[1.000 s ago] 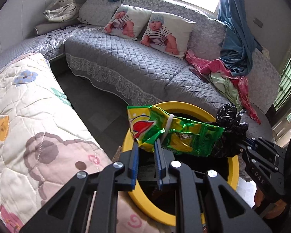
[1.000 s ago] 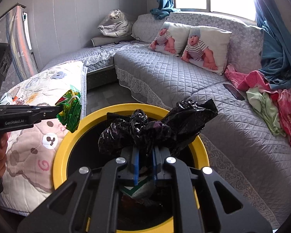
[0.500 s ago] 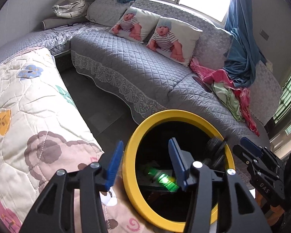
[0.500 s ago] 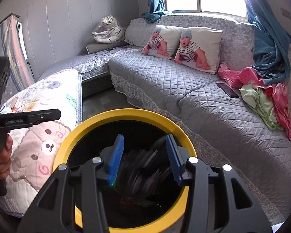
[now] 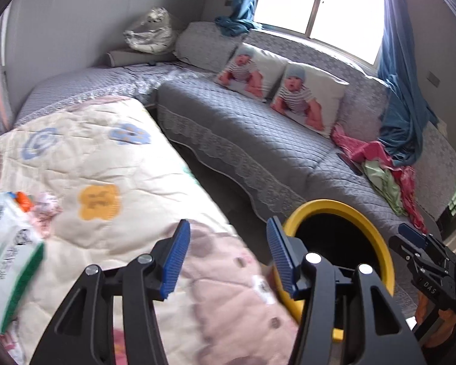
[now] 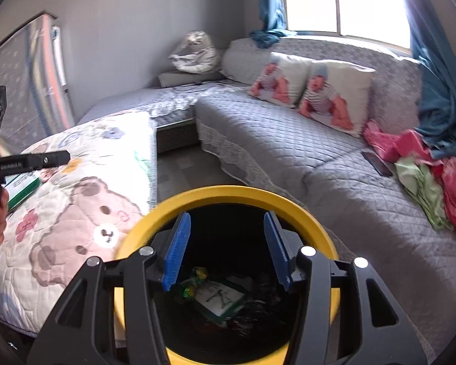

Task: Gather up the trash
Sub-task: 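Grasp the white-green printed bag with the right tool while the left tool grasps the orange peel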

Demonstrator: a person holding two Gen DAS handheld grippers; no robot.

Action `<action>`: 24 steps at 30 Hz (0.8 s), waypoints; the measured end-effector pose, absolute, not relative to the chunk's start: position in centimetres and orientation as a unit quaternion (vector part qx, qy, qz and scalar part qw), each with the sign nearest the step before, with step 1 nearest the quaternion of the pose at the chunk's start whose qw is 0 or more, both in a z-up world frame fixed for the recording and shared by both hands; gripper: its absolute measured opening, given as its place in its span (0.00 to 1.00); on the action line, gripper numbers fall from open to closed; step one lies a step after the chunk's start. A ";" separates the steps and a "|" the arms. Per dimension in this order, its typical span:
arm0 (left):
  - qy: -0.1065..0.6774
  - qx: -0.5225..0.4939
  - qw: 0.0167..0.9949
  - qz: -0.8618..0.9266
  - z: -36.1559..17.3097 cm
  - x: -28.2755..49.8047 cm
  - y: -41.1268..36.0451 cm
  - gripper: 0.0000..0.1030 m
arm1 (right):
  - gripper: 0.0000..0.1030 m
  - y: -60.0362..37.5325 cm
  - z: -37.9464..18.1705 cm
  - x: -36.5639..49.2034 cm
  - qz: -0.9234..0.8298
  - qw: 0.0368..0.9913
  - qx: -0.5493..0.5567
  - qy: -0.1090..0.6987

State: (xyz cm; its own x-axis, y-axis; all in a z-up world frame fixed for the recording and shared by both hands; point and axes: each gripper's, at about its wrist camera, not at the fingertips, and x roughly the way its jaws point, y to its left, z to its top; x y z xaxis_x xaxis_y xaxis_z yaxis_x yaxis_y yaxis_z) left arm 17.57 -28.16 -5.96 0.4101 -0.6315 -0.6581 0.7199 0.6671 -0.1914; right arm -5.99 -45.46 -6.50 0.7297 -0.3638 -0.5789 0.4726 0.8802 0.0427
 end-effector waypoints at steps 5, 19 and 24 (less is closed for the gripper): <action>0.343 0.058 0.866 -0.360 -4.7 19.0 -22.1 0.56 | 0.50 -42.5 -6.2 -3.0 -0.176 0.937 0.071 0.292; 0.325 0.053 0.916 -0.230 -4.3 22.3 -4.6 0.66 | 0.61 -31.9 -4.8 7.9 0.004 0.957 0.031 0.288; 0.337 0.049 0.912 -0.228 -5.7 22.6 -0.6 0.66 | 0.61 -28.2 -4.6 11.6 0.063 0.954 0.024 0.291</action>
